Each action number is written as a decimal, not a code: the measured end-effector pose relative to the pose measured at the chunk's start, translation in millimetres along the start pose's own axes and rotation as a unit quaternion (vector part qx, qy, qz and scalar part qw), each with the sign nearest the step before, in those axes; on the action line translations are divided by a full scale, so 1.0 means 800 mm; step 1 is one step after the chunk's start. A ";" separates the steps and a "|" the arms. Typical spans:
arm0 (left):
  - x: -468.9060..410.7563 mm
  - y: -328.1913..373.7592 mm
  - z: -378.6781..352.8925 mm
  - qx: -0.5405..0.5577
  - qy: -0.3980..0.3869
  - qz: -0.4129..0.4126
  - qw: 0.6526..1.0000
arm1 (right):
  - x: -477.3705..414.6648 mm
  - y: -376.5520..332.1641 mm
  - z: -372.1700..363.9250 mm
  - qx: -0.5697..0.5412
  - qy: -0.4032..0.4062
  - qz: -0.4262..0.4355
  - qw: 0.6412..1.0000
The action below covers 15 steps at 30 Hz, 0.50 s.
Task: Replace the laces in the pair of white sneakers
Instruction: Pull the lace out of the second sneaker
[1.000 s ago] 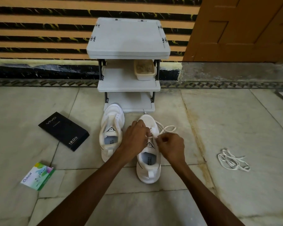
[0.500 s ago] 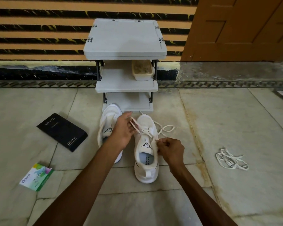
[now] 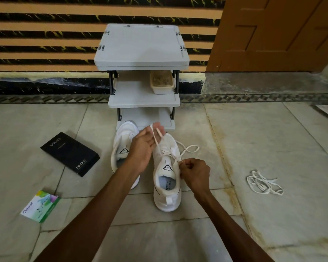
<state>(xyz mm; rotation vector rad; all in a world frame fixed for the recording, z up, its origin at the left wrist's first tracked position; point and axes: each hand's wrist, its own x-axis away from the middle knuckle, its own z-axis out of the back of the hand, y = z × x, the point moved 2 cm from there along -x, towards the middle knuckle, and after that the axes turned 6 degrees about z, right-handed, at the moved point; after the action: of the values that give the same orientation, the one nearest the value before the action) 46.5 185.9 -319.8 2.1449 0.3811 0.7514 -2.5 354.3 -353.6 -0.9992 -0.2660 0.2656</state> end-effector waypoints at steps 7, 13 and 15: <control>0.003 -0.031 -0.003 -0.804 0.008 -0.171 0.570 | 0.000 -0.004 -0.004 0.052 0.013 0.016 0.998; -0.002 0.004 -0.022 0.000 0.079 -0.021 0.997 | 0.002 -0.004 -0.003 0.055 0.021 0.024 0.998; -0.006 0.010 -0.018 -0.083 0.049 0.005 0.995 | 0.001 -0.003 -0.003 0.052 0.018 0.023 0.998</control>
<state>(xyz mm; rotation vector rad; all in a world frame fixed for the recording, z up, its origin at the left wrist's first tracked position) 34.0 187.1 -308.9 1.9612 0.3465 0.8673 -0.4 351.7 -352.8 -0.9064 -0.1935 0.3005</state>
